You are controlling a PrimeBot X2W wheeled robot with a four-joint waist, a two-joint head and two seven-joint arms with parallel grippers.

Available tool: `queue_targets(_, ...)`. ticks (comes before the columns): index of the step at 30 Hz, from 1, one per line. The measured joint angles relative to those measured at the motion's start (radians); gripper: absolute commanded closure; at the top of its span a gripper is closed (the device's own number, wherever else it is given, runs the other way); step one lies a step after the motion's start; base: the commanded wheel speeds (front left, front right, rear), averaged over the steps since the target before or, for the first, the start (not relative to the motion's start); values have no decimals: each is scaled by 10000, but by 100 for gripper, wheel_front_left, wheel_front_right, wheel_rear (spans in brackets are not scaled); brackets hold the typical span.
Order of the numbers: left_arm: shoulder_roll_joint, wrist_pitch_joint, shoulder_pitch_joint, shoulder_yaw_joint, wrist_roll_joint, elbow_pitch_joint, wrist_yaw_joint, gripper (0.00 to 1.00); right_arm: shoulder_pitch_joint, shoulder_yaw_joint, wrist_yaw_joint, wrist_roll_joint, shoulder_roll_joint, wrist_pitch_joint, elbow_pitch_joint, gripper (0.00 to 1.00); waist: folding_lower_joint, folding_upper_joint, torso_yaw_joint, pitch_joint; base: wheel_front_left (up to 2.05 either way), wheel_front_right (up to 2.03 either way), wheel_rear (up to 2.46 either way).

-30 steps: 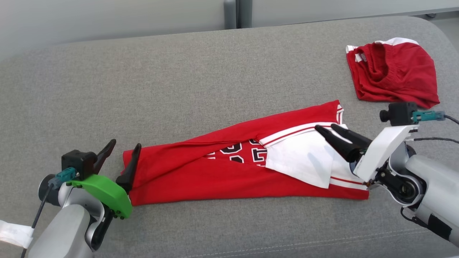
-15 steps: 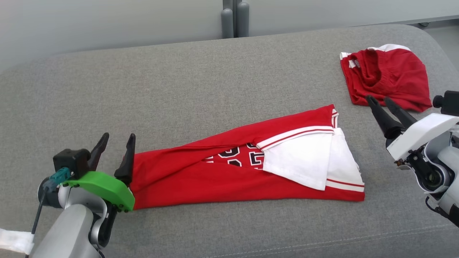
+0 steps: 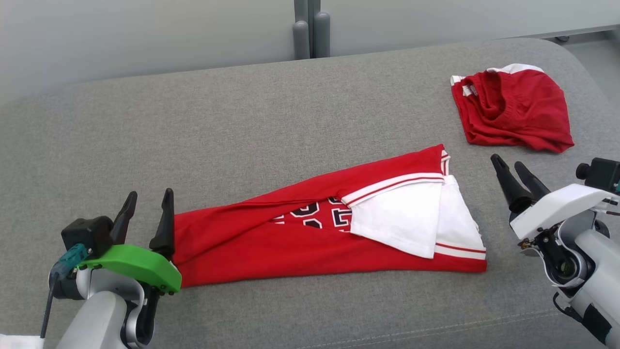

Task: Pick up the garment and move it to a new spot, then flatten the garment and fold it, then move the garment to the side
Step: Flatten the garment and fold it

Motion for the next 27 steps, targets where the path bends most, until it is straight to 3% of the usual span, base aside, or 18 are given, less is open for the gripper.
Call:
queue_targets(8, -150, 0, 306, 36, 192, -351, 54, 0, 628, 59, -293, -337, 389, 2, 416, 0, 0, 0, 46, -53, 0, 0, 0)
queue_targets(18, -190, 0, 390, -33, 366, -656, 56, 0, 847, -23, -650, 42, 1009, 2, 1287, 0, 0, 0, 367, 56, 0, 0, 0)
queue_targets(27, -186, 0, 391, -4, 397, -811, 56, 0, 314, -63, -637, 82, 1319, 23, 1870, 0, 0, 0, 756, 361, 0, 0, 0)
